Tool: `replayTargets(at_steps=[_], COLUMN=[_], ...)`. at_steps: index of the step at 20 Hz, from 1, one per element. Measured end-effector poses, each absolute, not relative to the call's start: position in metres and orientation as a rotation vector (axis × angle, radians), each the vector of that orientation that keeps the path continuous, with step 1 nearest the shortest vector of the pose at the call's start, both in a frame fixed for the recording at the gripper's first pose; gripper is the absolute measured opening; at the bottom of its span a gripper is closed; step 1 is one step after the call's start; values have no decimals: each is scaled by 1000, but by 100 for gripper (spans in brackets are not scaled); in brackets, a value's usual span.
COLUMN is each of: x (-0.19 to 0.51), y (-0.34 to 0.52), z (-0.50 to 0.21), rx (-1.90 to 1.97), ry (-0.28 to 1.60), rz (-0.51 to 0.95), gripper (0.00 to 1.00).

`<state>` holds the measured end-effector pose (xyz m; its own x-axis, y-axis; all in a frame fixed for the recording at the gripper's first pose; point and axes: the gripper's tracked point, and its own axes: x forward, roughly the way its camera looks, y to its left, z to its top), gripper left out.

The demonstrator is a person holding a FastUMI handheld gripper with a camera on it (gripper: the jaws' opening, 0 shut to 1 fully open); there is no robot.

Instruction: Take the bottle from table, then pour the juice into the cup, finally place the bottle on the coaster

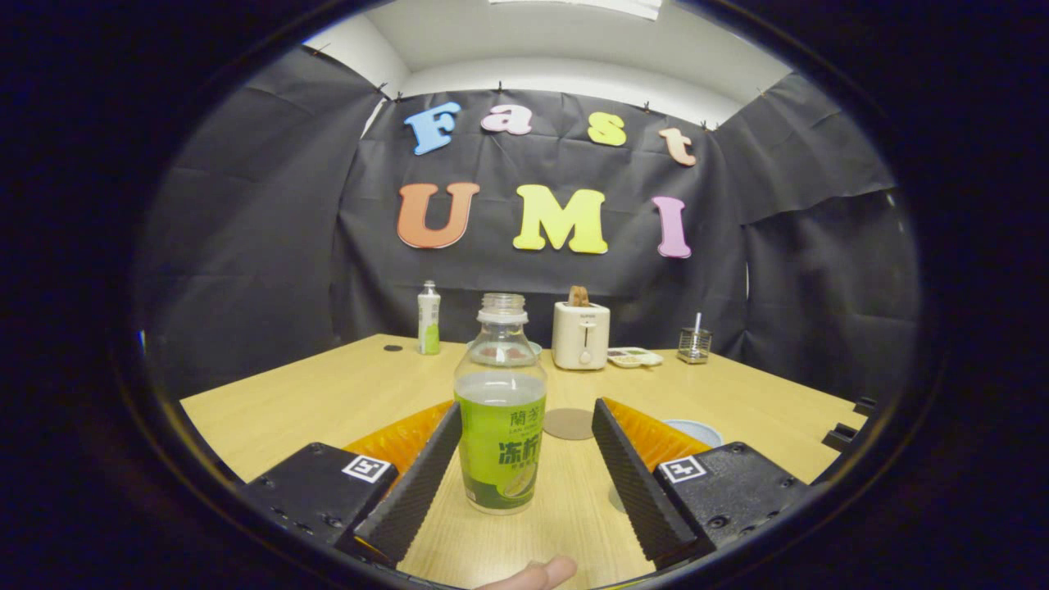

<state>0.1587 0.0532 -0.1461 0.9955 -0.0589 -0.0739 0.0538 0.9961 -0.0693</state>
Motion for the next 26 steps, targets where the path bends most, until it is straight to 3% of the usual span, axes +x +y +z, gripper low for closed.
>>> replayTargets(at_steps=[10,12,26], x=[209,212,179], y=[64,67,72], z=[-156,-156,-102], rx=[-77,-85,81], ry=[93,96,46], rz=[-89,-91,-52], gripper=[100,82,81])
